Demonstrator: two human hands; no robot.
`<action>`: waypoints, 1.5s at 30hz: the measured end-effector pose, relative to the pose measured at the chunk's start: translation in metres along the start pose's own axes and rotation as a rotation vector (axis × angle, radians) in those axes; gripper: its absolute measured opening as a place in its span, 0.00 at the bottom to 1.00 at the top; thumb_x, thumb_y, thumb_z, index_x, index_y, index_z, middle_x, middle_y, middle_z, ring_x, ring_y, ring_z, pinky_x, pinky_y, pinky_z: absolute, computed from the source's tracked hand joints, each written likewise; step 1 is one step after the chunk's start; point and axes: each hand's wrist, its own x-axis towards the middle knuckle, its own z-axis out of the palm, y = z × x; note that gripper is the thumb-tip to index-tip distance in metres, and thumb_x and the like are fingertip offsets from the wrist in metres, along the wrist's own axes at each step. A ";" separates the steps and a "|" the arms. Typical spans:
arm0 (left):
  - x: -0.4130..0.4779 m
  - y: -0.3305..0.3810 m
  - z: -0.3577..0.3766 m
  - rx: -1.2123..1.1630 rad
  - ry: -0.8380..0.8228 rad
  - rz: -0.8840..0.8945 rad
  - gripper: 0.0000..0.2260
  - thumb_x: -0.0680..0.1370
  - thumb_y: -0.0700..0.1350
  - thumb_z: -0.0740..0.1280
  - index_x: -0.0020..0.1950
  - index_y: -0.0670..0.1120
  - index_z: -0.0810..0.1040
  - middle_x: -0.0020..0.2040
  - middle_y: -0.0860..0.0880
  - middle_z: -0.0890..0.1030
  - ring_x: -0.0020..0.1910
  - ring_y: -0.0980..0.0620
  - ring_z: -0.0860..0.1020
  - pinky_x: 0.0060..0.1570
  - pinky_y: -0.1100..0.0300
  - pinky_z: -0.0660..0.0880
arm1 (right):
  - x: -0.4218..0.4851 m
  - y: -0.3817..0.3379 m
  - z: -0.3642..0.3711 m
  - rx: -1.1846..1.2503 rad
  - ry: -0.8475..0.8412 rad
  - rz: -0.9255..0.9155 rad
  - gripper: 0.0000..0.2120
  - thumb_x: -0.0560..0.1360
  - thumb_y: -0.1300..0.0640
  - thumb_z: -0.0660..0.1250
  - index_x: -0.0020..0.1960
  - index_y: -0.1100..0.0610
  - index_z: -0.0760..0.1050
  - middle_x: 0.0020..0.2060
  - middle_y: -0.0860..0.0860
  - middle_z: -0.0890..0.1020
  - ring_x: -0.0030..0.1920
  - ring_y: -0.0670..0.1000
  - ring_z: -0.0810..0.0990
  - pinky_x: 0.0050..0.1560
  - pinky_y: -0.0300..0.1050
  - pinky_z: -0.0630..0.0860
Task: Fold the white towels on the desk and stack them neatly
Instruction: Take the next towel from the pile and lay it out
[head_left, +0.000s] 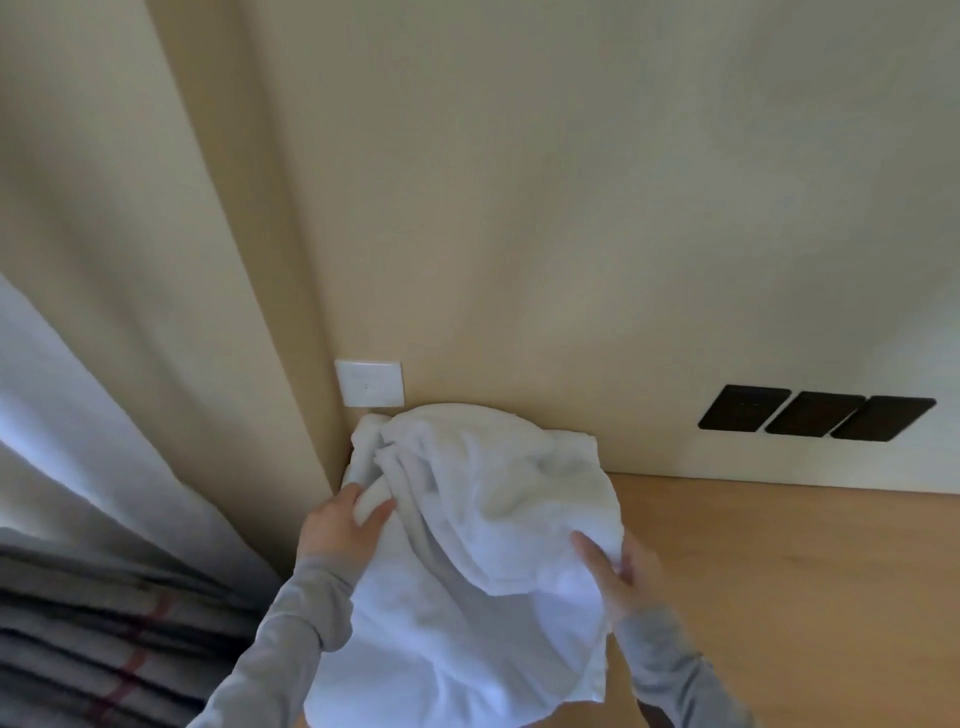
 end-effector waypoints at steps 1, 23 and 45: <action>-0.002 0.004 -0.003 -0.091 -0.017 -0.003 0.13 0.76 0.55 0.65 0.43 0.45 0.71 0.37 0.48 0.77 0.41 0.45 0.75 0.42 0.55 0.69 | 0.003 -0.010 -0.003 0.054 0.018 0.005 0.05 0.73 0.59 0.68 0.49 0.54 0.80 0.41 0.50 0.85 0.44 0.49 0.83 0.44 0.40 0.79; -0.060 0.218 -0.081 -0.513 0.050 0.629 0.12 0.68 0.52 0.70 0.36 0.45 0.72 0.30 0.49 0.72 0.30 0.55 0.66 0.31 0.70 0.64 | 0.003 -0.155 -0.207 0.119 0.667 -0.323 0.09 0.75 0.55 0.67 0.36 0.50 0.74 0.26 0.43 0.74 0.24 0.36 0.71 0.29 0.27 0.69; -0.185 0.484 0.375 0.424 -0.469 0.624 0.28 0.77 0.61 0.59 0.72 0.48 0.63 0.69 0.47 0.69 0.67 0.46 0.68 0.65 0.53 0.64 | -0.067 0.164 -0.546 0.024 0.760 0.419 0.18 0.77 0.56 0.64 0.60 0.68 0.72 0.48 0.60 0.79 0.54 0.61 0.78 0.53 0.47 0.72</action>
